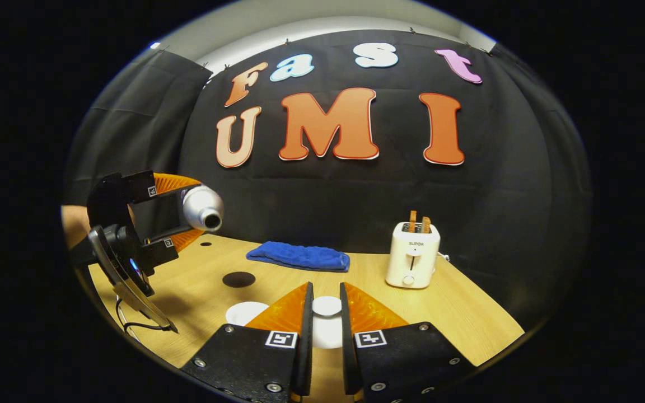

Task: Open the teacup lid with one hand, grasp the water bottle and pour water into the teacup with the other hand; after pouring, place the water bottle on the coaster and then close the teacup lid.

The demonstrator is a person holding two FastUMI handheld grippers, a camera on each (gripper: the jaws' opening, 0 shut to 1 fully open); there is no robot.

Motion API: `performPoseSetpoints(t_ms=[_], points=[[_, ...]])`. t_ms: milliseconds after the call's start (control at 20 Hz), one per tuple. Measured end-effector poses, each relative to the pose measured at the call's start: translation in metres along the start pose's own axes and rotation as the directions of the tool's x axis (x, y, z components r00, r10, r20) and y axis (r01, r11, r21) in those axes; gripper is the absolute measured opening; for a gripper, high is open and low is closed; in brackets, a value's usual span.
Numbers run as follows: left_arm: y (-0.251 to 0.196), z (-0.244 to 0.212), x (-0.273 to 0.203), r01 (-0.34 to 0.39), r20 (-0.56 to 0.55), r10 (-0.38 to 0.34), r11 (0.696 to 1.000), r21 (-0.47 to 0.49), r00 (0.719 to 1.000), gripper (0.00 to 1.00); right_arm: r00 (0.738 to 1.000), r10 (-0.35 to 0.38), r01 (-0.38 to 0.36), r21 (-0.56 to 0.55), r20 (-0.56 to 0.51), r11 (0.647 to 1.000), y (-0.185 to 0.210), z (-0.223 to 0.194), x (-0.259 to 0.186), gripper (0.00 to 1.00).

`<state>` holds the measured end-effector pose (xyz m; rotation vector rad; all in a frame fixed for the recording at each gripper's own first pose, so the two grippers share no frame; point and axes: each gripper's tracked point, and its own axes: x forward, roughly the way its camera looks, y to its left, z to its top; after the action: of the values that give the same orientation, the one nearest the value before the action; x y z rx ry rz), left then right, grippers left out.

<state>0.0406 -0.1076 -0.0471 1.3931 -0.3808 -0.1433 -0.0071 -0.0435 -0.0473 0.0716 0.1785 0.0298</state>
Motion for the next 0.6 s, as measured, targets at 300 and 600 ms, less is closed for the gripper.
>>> performPoseSetpoints(t_ms=[300, 600], points=[[0.031, -0.038, 0.008, -0.183, -0.101, 0.154, 0.877, -0.445, 0.983, 0.78, 0.997, 0.071, -0.071, -0.014, 0.026, 0.997, 0.038, 0.013, 0.016, 0.23], [0.013, -0.068, 0.021, -0.225, -0.209, 0.092, 0.544, -0.809, 0.974, 0.83, 0.993, 0.116, -0.115, -0.02, 0.036, 0.993, 0.058, 0.019, 0.029, 0.23]])
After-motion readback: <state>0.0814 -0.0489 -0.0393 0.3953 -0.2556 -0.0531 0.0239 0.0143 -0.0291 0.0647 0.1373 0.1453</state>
